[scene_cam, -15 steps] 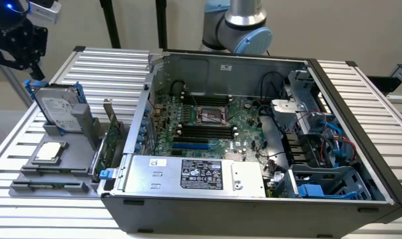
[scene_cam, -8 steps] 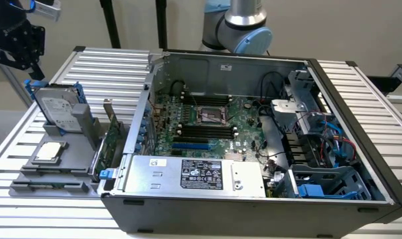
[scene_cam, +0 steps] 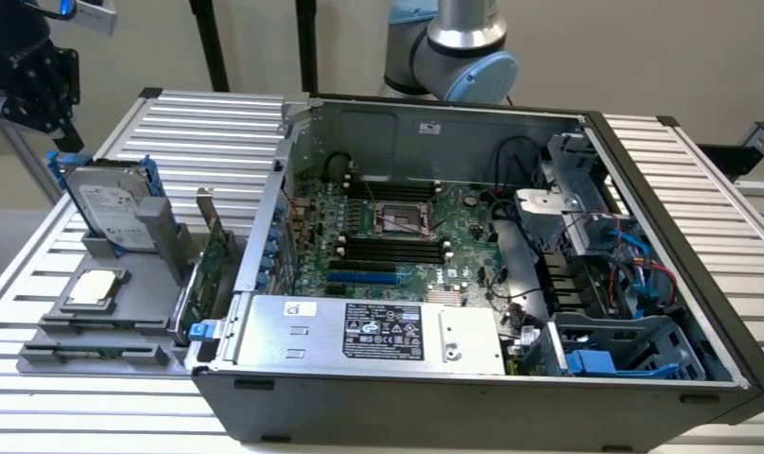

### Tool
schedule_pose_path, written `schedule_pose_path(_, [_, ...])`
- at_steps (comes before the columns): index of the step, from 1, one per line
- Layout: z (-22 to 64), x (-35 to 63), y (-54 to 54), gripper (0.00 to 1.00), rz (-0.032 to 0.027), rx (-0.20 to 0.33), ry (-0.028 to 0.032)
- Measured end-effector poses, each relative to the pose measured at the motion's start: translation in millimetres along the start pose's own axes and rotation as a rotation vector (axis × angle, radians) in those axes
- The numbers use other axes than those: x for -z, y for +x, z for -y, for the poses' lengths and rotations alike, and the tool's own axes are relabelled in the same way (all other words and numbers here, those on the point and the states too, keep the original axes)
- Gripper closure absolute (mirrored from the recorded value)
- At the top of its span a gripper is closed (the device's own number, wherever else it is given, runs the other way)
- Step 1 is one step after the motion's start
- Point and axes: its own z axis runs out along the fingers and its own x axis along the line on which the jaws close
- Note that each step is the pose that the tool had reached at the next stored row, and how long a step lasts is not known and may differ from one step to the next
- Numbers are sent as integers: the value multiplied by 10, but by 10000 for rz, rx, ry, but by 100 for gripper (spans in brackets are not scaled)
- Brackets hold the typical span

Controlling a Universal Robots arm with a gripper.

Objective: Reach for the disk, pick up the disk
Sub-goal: 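Pick up the disk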

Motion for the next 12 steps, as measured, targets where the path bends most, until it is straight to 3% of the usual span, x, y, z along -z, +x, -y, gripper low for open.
schedule_pose_path(2, [-1, 1, -3, 89, -56, 249, -6])
schedule_pose_path(7, [-2, -1, -9, 89, -134, 292, -3])
schedule_pose_path(12, [-2, -1, -13, 89, -301, 290, -15])
